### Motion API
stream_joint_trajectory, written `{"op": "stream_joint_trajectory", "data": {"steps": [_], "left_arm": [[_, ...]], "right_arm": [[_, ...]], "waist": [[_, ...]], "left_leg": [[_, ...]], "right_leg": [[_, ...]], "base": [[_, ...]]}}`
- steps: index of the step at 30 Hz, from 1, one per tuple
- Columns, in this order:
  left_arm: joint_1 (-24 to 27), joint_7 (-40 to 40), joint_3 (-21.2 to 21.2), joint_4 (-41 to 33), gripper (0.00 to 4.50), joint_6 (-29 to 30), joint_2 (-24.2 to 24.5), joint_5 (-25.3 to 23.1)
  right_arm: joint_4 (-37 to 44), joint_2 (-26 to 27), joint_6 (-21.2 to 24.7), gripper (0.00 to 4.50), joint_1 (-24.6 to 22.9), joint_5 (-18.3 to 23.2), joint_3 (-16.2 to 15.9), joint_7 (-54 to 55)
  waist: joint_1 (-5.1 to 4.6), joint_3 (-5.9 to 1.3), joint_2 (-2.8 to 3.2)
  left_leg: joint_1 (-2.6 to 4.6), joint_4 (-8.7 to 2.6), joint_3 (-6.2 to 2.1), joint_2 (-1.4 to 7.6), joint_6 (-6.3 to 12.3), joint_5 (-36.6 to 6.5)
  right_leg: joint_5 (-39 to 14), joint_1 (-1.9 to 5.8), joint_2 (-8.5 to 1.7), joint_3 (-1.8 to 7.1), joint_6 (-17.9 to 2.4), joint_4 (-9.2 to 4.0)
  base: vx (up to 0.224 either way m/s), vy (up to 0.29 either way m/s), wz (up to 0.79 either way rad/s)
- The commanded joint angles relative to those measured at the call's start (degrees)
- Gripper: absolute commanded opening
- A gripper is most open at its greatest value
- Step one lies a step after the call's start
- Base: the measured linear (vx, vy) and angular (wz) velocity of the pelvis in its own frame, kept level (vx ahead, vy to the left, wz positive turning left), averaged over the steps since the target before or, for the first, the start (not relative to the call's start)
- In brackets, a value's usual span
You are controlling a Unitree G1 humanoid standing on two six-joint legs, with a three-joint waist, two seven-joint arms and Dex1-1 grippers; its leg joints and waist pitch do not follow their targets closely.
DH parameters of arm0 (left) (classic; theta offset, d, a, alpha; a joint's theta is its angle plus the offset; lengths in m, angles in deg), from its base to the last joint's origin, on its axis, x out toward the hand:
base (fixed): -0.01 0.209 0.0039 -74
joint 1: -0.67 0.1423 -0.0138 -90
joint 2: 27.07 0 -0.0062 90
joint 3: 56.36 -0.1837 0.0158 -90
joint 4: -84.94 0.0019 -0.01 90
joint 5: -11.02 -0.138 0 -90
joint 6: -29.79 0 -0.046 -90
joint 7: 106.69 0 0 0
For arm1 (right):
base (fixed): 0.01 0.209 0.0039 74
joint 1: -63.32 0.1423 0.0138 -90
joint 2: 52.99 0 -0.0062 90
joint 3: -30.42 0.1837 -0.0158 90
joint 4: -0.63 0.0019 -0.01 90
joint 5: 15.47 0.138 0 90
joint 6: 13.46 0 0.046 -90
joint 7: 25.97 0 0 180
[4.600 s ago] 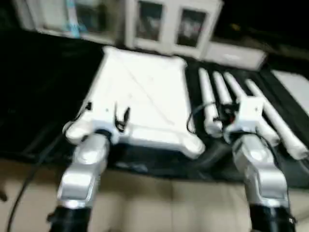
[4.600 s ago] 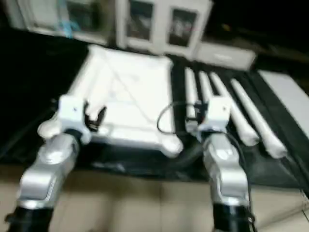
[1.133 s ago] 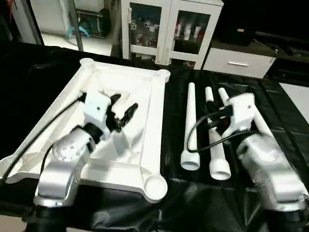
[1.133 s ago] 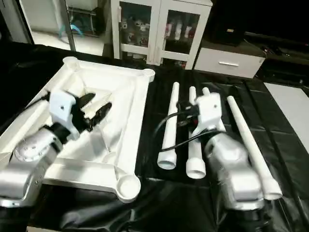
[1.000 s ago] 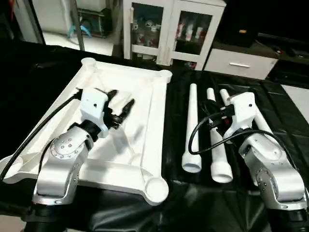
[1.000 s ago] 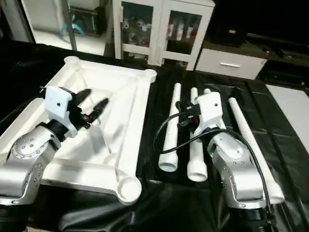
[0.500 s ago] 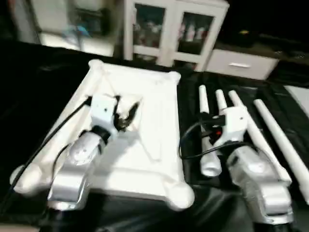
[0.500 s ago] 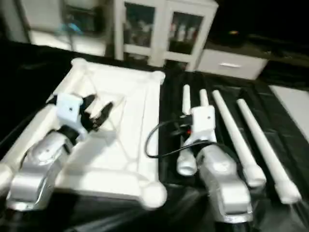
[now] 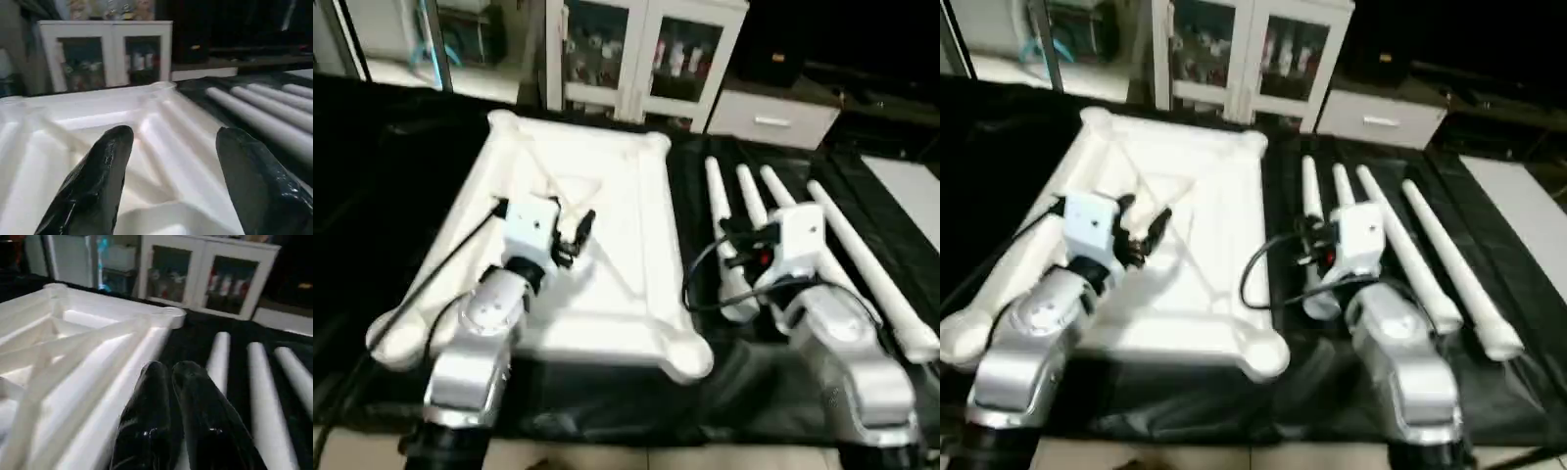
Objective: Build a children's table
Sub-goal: Move to table
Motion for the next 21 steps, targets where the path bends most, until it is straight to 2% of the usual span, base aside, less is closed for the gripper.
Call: {"op": "stream_joint_trajectory", "data": {"steps": [1,2,3,4,6,8,9,10,11,12,13,14,15,16,17,18,19,20,21], "left_arm": [[-0.67,1.37,0.53,-0.60,3.14,-0.31,0.29,-1.23],[-0.88,1.93,0.67,-0.43,3.14,-0.59,0.49,-1.94],[-0.96,2.08,0.72,-0.37,3.14,-0.65,0.55,-2.18],[-1.06,2.25,0.77,-0.30,3.14,-0.71,0.62,-2.44],[-1.24,2.59,0.83,-0.13,3.14,-0.31,0.57,-2.71],[-1.65,2.98,0.73,0.28,3.14,0.00,0.58,-3.00],[-1.78,3.05,0.61,0.41,3.14,-0.04,0.72,-3.24],[-1.97,3.21,0.48,0.50,3.14,0.14,0.69,-3.40],[-2.10,3.32,0.41,0.56,3.14,0.28,0.65,-3.46],[-2.10,3.32,0.41,0.56,3.14,0.28,0.65,-3.46],[-2.32,3.53,0.60,0.84,3.14,0.60,0.50,-3.31],[-2.46,3.96,1.24,1.17,3.14,1.02,-0.08,-2.62],[-2.46,3.96,1.24,1.17,3.14,1.02,-0.08,-2.62],[-2.68,4.45,2.24,1.66,3.14,1.44,-0.59,-1.93],[-2.68,4.45,2.24,1.66,3.14,1.44,-0.59,-1.93],[-2.76,4.55,2.54,1.81,3.14,1.54,-0.54,-1.90],[-2.77,4.56,2.57,1.82,3.14,1.55,-0.53,-1.89],[-2.81,3.94,2.85,1.86,3.14,1.52,-0.05,-1.59],[-2.81,3.70,2.88,1.84,3.14,1.49,0.17,-1.54]], "right_arm": [[-0.73,-0.89,-0.28,0.41,0.87,0.32,1.23,-0.42],[-0.79,-1.05,-0.27,0.41,0.96,0.39,1.36,-0.52],[-0.83,-1.09,-0.27,0.41,1.01,0.43,1.38,-0.56],[-0.87,-1.14,-0.27,0.41,1.06,0.46,1.41,-0.59],[-0.65,-1.07,-0.72,0.41,0.79,-0.34,1.12,0.13],[-0.76,-0.31,-0.90,0.41,0.61,-1.25,1.02,1.90],[-0.83,-0.15,-0.76,0.41,0.66,-1.33,0.95,2.13],[-0.97,-0.05,-0.83,0.41,0.64,-1.38,0.78,2.11],[-1.08,-0.03,-0.94,0.41,0.63,-1.48,0.63,2.07],[-1.08,-0.03,-0.94,0.41,0.63,-1.48,0.63,2.07],[-1.27,0.45,-1.07,0.41,0.67,-1.44,0.93,2.67],[-1.51,0.99,-0.74,0.41,0.84,-0.71,1.63,2.98],[-1.51,0.99,-0.74,0.41,0.84,-0.71,1.63,2.98],[-1.55,0.79,-0.25,0.41,1.14,-0.17,1.51,2.16],[-1.55,0.79,-0.25,0.41,1.14,-0.17,1.51,2.16],[-1.42,0.23,-0.19,0.41,1.18,-0.31,0.83,1.29],[-1.41,0.18,-0.18,0.41,1.19,-0.32,0.77,1.20],[-1.03,-0.78,-0.13,0.41,1.00,-0.39,-0.67,-0.67],[-0.91,-0.99,-0.07,0.41,0.94,-0.30,-1.01,-1.19]], "waist": [[-0.70,-1.89,0.82],[-1.19,-1.84,1.21],[-1.32,-1.74,1.20],[-1.42,-1.76,1.15],[-1.51,-1.58,0.98],[-2.05,-1.69,2.08],[-1.90,-1.81,3.43],[-3.65,-1.98,4.21],[-4.06,-1.91,4.14],[-4.01,-1.84,4.23],[-4.36,-2.05,4.09],[-4.52,-2.48,3.39],[-3.99,-3.06,2.77],[-2.78,-3.14,1.31],[-0.85,-2.88,-1.15],[-0.03,-1.95,-0.20],[0.83,-1.24,-1.06],[2.11,-1.55,-1.60],[2.23,-1.99,-1.56]], "left_leg": [[1.97,-6.02,-3.69,7.64,-6.12,-23.86],[2.07,-6.70,-4.13,7.62,-9.06,-31.56],[2.20,-6.77,-4.15,7.51,-10.08,-34.54],[2.42,-6.46,-4.07,7.34,-11.01,-37.20],[2.32,-6.37,-3.94,7.22,-10.74,-36.89],[2.94,-6.95,-5.26,8.20,-13.48,-39.46],[-0.67,-11.53,-9.65,5.22,-12.92,-42.38],[2.87,-12.37,-17.02,6.33,-11.62,-41.87],[3.25,-12.79,-19.12,6.20,-10.37,-40.97],[3.57,-12.99,-20.84,5.81,-9.59,-40.24],[3.56,-12.76,-23.18,3.19,-8.13,-36.62],[3.41,-12.73,-23.67,1.66,-7.60,-33.69],[3.84,-10.75,-22.38,-0.03,-5.80,-27.31],[-0.82,-6.49,-17.93,-3.60,-3.37,-20.63],[-0.61,4.82,-8.13,-3.39,-2.82,-13.52],[-1.32,7.16,-5.28,-1.86,-2.33,-10.83],[-2.54,5.59,-3.39,-0.87,-2.47,-5.61],[-1.10,2.92,-2.59,-0.47,-0.27,-3.98],[-0.66,1.52,-2.69,0.33,1.37,-3.44]], "right_leg": [[-23.46,0.02,-5.76,2.56,-8.02,-5.48],[-23.37,-0.18,-5.37,2.21,-7.08,-5.22],[-23.76,-0.39,-5.52,2.13,-6.73,-5.43],[-24.75,-0.63,-6.14,2.17,-6.45,-5.94],[-26.38,-0.71,-6.67,2.28,-6.17,-6.42],[-21.63,-0.79,-4.69,1.66,-5.70,-5.62],[-13.24,2.92,-1.58,-1.87,-6.49,-1.25],[-6.97,0.97,0.76,-1.25,-8.40,2.13],[-8.76,0.71,1.37,-0.62,-8.89,3.06],[-10.43,0.14,1.84,-0.03,-9.42,4.22],[-12.27,-0.13,2.42,1.46,-10.75,4.75],[-12.85,0.33,2.24,2.18,-12.21,3.74],[-10.93,0.73,0.60,3.83,-16.62,0.80],[-11.17,3.43,-3.83,5.73,-22.71,-4.75],[-12.65,3.12,-7.31,6.80,-26.22,-10.37],[-13.48,3.23,-8.83,6.66,-24.28,-9.40],[-6.16,4.01,-6.93,6.60,-12.98,-7.37],[1.78,4.68,-5.42,7.46,-3.66,-6.36],[6.30,5.43,-4.70,7.35,-1.34,-5.44]], "base": [[-0.103,-0.040,-0.16],[-0.103,-0.040,-0.16],[-0.092,-0.024,-0.16],[-0.087,-0.016,-0.13],[-0.076,-0.013,-0.13],[0.000,0.000,0.00],[-0.065,0.004,0.06],[-0.027,-0.003,0.32],[-0.027,-0.003,0.32],[0.018,-0.044,0.43],[-0.012,-0.113,0.42],[-0.012,-0.113,0.42],[-0.014,-0.211,0.39],[-0.029,-0.276,0.37],[-0.044,-0.382,0.34],[-0.039,-0.247,0.14],[-0.004,-0.223,-0.11],[0.011,-0.116,-0.09],[0.011,-0.201,-0.05]]}}
